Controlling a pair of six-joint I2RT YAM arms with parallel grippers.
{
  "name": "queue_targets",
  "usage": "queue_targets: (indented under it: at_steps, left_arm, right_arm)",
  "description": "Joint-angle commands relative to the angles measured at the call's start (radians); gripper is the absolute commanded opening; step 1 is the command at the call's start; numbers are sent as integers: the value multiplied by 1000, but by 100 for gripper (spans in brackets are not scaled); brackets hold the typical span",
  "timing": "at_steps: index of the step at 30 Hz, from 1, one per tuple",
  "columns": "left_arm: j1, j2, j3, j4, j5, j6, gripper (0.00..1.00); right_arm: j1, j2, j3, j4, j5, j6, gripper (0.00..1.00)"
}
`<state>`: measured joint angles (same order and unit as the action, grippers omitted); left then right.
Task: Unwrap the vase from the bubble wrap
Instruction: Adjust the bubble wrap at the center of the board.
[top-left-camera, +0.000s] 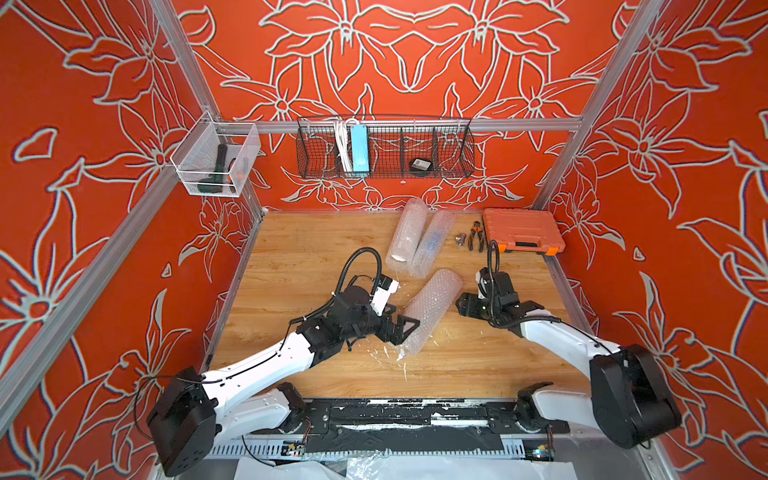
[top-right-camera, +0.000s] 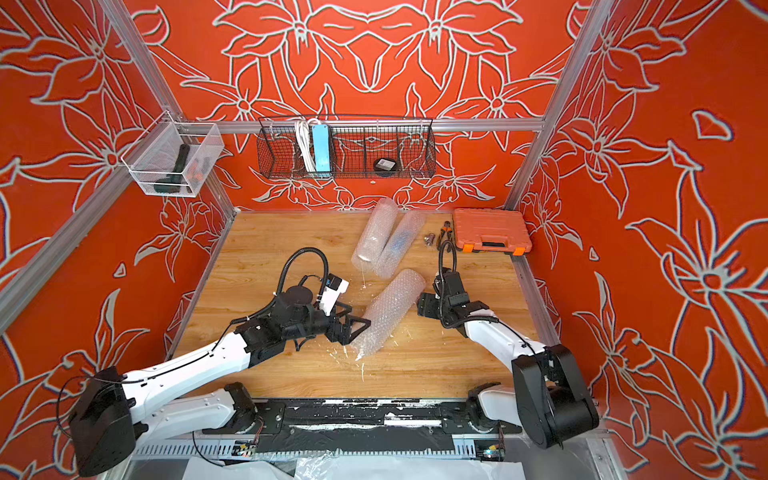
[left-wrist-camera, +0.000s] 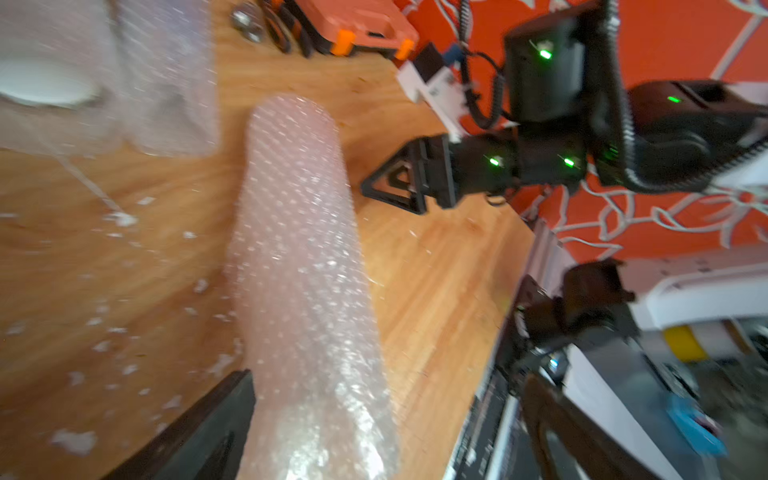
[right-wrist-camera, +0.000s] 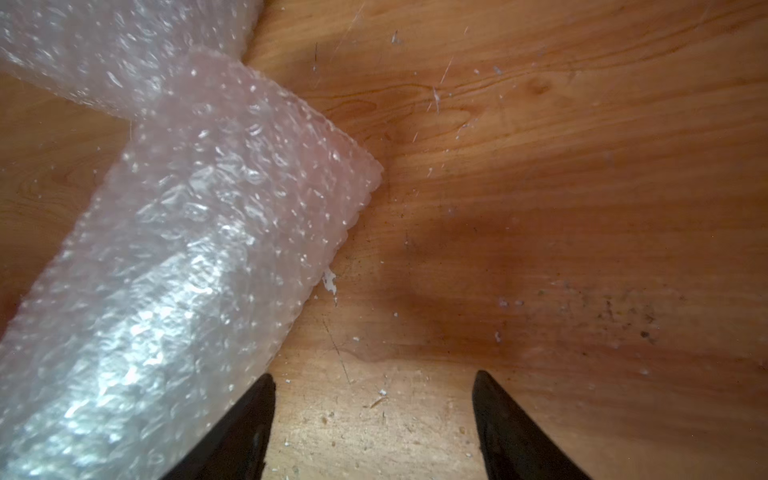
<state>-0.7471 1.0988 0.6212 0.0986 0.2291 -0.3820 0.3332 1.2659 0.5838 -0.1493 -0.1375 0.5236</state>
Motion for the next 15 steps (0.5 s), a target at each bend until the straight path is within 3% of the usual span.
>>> queue_targets:
  at_steps: [1, 5, 10, 15]
  left_arm:
    - [25, 69, 20, -26, -171, 16, 98]
    - [66, 184, 21, 78, 11, -3, 98]
    - [86, 352, 79, 92, 146, -4, 97]
    - [86, 409, 95, 117, 340, -4, 83]
  right_arm:
    - [6, -24, -9, -15, -22, 12, 76]
    - [7, -5, -1, 3, -64, 11, 76]
    - [7, 78, 30, 38, -126, 7, 73]
    - [13, 173, 77, 61, -224, -4, 69]
